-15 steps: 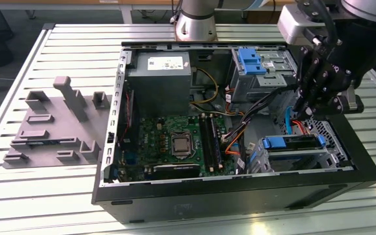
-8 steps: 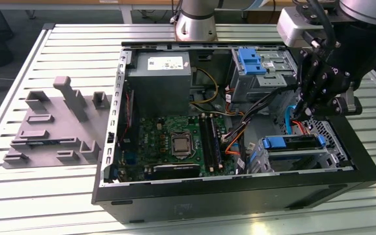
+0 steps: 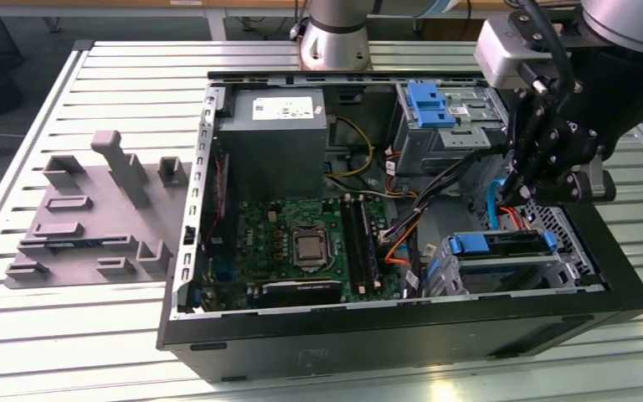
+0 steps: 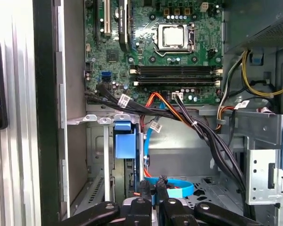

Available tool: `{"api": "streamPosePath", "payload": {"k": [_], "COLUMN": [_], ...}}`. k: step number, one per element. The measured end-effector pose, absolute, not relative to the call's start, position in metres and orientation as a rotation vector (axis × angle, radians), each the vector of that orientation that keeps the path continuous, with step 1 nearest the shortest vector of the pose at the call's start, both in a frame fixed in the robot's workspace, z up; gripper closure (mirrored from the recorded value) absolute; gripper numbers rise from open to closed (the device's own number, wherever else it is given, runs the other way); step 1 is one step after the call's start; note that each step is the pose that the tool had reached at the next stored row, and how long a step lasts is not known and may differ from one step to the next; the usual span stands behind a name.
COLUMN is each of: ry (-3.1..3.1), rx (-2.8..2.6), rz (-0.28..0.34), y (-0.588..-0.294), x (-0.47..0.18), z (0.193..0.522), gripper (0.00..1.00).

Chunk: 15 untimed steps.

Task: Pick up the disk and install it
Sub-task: 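Insert the second disk wire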

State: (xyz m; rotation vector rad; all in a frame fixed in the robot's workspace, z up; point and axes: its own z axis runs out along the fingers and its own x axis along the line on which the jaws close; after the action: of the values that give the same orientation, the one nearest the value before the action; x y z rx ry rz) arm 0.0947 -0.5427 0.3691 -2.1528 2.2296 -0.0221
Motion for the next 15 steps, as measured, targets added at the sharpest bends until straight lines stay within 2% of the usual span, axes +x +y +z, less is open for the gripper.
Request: {"api": "streamPosePath", "payload": {"k": [6,15], "ry": [2.25,2.252], "rx": [-2.171,-2.172], "rz": [0.019,0.022], "y": [-0.5431,-0.5477], "x": [0.0991,0.0999], "z": [0.3653,0.3623], "gripper": [0.84,0.84]}}
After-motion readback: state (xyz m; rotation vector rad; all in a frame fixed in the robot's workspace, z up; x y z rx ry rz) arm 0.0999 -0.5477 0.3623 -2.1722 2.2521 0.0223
